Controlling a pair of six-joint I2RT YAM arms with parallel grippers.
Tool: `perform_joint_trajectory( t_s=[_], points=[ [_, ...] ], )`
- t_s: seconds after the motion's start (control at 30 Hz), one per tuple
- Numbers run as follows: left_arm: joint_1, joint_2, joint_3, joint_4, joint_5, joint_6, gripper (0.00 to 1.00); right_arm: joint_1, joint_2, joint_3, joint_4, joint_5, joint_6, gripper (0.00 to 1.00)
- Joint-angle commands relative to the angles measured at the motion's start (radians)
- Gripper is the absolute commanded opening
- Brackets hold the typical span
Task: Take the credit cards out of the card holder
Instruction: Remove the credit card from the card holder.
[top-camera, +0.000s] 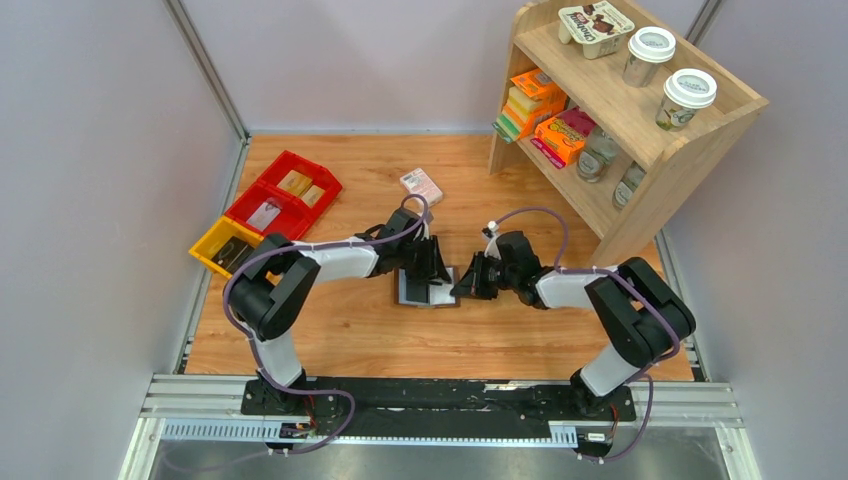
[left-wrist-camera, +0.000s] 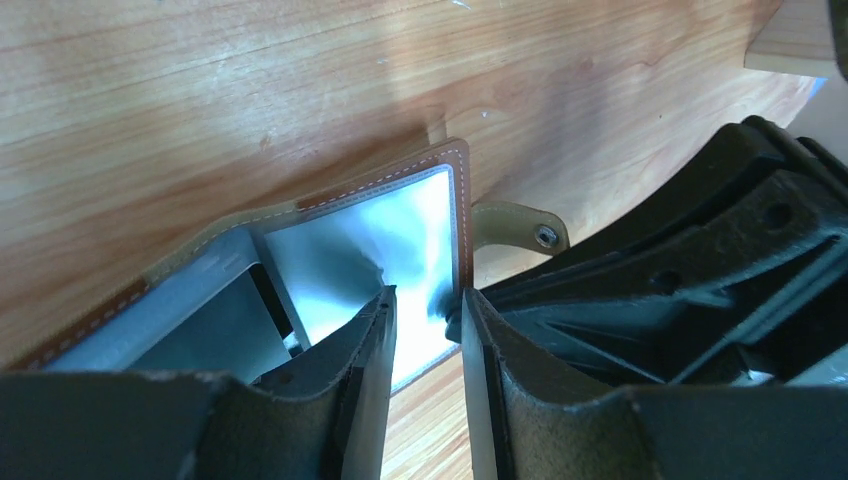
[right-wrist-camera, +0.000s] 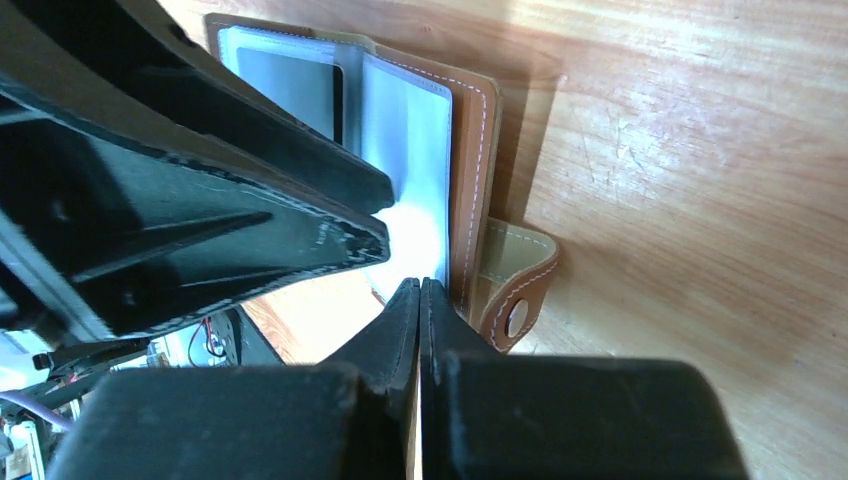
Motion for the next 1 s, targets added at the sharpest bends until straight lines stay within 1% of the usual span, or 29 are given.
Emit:
perform_joint_trajectory(
  t_s=[0.0, 0.1, 0.2, 0.33, 0.57, 0.63, 0.73, 0.8, 0.87, 0.97],
  points=[
    [0.023, -0.072, -0.026, 0.028, -0.029, -0.018, 0.39, -0.001, 0.027, -0.019, 0.087, -0.002, 0.014, 0.00],
    [0.037, -0.089, -0.034, 0.026, -0.014, -0.013, 0.40, -0.001, 0.060, 0.000, 0.047, 0.020, 0.000, 0.00],
    [0.052, -0.141, -0.077, 0.020, -0.020, -0.007, 0.41, 0.001, 0.080, 0.029, -0.023, 0.039, -0.018, 0.00],
    [0.069, -0.219, -0.135, -0.050, -0.096, 0.008, 0.41, -0.001, 0.074, 0.064, -0.106, 0.036, -0.044, 0.00],
    [0.071, -0.346, -0.238, -0.159, -0.277, 0.057, 0.41, -0.001, 0.044, 0.104, -0.175, 0.022, -0.069, 0.00],
    [0.072, -0.374, -0.235, -0.198, -0.313, 0.091, 0.41, 0.002, 0.048, 0.127, -0.192, 0.011, -0.066, 0.00],
    [0.072, -0.382, -0.216, -0.227, -0.313, 0.154, 0.40, 0.025, 0.045, 0.167, -0.215, 0.021, -0.063, 0.00],
    [0.072, -0.367, -0.210, -0.235, -0.298, 0.186, 0.40, 0.047, 0.042, 0.204, -0.246, 0.059, -0.064, 0.00],
    [0.072, -0.339, -0.190, -0.251, -0.258, 0.224, 0.40, 0.064, 0.036, 0.243, -0.293, 0.073, -0.053, 0.00],
    [0.071, -0.343, -0.209, -0.227, -0.239, 0.238, 0.38, 0.087, 0.025, 0.273, -0.278, 0.100, -0.043, 0.02]
  ],
)
